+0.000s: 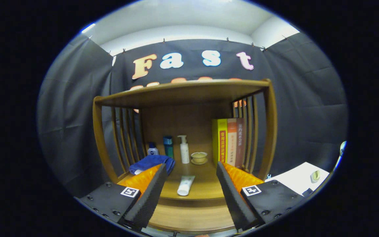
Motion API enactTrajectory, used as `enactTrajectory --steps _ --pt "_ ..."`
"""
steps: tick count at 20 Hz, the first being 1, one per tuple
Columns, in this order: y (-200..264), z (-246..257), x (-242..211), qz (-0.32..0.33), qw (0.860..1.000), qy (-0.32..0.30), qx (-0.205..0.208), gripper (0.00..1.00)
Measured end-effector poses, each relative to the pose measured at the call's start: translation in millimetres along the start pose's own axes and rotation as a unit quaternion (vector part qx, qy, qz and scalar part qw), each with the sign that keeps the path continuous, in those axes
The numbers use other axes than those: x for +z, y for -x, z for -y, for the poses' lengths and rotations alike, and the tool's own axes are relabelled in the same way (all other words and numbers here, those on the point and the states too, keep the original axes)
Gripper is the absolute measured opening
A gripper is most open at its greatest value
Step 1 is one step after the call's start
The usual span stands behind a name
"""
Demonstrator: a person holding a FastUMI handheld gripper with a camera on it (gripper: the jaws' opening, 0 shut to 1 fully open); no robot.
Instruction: Pull open the drawer, take out the items inside it, and place them on the countertop above the cabinet.
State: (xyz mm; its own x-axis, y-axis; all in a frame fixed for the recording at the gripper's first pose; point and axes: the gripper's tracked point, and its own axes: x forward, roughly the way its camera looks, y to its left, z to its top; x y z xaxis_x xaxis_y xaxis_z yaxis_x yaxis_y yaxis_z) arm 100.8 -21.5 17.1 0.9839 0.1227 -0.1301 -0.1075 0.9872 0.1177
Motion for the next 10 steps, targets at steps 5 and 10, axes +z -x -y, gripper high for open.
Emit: enactTrajectory --steps 5,10 --pt "66 -10 -53 0.005 0.999 -0.028 -0.029 0.96" --pt "103 -23 -147 -0.011 0.999 -0.001 -0.040 0.96"
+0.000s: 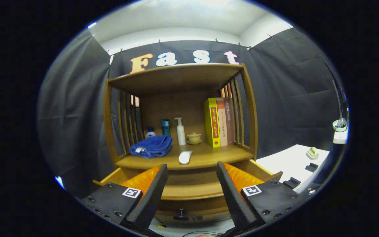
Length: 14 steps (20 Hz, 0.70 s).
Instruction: Pull open the drawer, take out the items inside it, and place them on the countertop above the cabinet.
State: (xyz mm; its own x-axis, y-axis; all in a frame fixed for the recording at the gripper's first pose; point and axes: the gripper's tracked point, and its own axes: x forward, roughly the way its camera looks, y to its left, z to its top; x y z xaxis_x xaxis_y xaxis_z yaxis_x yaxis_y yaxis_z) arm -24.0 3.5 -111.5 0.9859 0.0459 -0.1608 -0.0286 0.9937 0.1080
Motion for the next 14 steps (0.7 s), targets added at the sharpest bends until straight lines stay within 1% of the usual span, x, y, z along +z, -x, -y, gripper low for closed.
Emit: enactTrajectory --steps 3,6,7,10,14 --pt "27 -1 -49 -0.006 1.000 0.026 -0.001 0.96" --pt "30 -13 -88 0.000 0.999 0.054 0.005 0.97" --pt "31 -14 -91 0.002 0.998 0.059 0.006 0.98" --pt "30 -22 -101 -0.002 0.999 0.050 0.012 0.99" --pt "21 -20 -111 -0.003 0.999 0.051 0.009 0.99"
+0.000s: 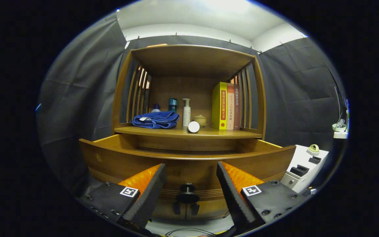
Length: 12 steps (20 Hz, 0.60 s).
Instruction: Pull open the drawer, take out the items inside it, and place them on the countertop above the cabinet.
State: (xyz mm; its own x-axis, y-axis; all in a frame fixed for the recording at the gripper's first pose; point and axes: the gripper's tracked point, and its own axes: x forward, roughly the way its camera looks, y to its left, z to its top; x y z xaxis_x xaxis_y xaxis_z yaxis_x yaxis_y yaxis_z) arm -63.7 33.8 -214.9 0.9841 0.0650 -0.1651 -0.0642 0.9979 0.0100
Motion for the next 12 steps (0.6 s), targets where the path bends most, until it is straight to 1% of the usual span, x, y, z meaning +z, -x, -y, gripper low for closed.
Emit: enactTrajectory --steps 3,5,9,11,12 --pt "-10 1 -17 -0.022 1.000 -0.007 -0.004 0.99" --pt "-11 -6 -26 -0.042 0.998 -0.036 0.007 0.99" --pt "-26 -6 -28 -0.042 0.999 -0.025 0.009 0.99" --pt "-42 -5 -24 -0.037 0.999 -0.026 0.008 0.99" --pt "-49 -6 -29 -0.045 0.999 -0.021 0.009 0.99"
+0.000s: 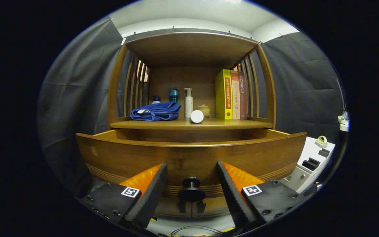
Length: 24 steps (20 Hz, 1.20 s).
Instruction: Pull open the drawer, take out the items inside it, and place them on the countertop above the cabinet.
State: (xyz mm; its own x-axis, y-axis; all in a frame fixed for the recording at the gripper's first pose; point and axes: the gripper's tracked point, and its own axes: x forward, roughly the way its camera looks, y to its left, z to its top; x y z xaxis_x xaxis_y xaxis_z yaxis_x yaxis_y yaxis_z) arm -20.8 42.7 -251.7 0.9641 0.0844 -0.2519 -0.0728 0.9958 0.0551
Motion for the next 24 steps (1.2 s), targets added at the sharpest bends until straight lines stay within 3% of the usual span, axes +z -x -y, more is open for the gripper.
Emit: enactTrajectory --steps 12,18,24 --pt "-84 -6 -17 -0.043 0.999 0.004 0.001 0.98" --pt "-93 -6 -14 -0.028 0.999 0.021 0.003 0.98" --pt "-62 -7 58 0.038 0.999 0.005 -0.005 0.97"
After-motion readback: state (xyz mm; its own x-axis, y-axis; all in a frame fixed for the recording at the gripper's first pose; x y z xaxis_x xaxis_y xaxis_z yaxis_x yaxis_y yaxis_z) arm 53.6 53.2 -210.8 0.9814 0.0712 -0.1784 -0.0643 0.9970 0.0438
